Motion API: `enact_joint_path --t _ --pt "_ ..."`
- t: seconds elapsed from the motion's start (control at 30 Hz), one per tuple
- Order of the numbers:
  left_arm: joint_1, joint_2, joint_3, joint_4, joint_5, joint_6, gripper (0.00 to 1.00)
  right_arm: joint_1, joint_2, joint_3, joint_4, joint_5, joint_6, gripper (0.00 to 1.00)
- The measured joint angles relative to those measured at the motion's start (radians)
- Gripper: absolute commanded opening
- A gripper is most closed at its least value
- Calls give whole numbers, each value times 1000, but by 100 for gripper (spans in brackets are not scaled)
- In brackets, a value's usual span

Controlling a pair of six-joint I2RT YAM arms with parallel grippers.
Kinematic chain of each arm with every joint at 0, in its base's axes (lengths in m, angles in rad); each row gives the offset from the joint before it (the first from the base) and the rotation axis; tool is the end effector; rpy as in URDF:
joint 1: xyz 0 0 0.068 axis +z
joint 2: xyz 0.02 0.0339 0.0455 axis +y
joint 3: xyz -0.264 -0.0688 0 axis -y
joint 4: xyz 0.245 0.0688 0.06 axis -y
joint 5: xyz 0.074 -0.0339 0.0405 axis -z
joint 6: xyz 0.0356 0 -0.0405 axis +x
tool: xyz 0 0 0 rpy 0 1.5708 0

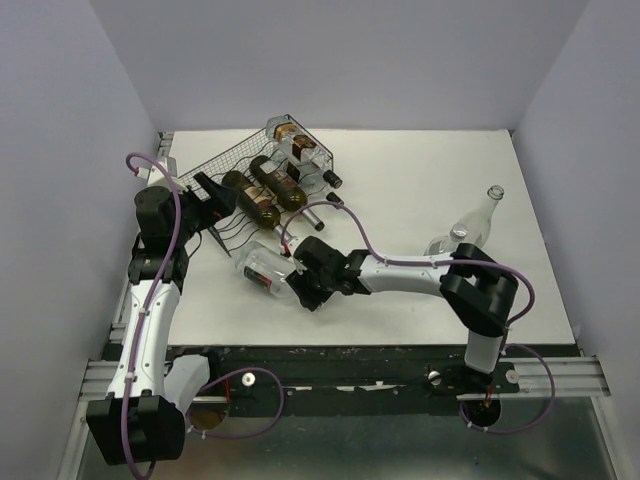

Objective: Put the wine bottle on the wine rack

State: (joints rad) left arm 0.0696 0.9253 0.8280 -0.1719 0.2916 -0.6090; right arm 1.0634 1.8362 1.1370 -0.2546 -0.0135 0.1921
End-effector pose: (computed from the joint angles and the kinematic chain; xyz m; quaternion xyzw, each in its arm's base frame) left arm 0.2152 0.0047 0.3315 -0.1790 0.7716 -0.2711 0.5469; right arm 0.1836 0.3313 0.1671 -0.4039 0.8629 0.1835 0.2420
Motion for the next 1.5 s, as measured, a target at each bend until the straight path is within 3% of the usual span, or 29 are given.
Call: enact_joint_path --t 0.23,0.7,0.8,0.93,1.0,1.5 --pt "0 0 0 0 0 7 99 0 71 104 -37 35 -31 62" --pt "0 -6 0 -13 -30 30 99 0 128 150 -46 78 -58 58" --pt "0 -10 0 -12 -34 30 99 4 136 158 -45 89 -63 45" --pt "0 -11 1 -16 -46 30 99 8 144 164 -35 100 -63 10" --pt "0 -11 2 -20 -50 30 99 8 146 166 -30 108 -63 1" --pt "0 -11 8 -40 -56 30 99 12 88 104 -29 115 -75 1"
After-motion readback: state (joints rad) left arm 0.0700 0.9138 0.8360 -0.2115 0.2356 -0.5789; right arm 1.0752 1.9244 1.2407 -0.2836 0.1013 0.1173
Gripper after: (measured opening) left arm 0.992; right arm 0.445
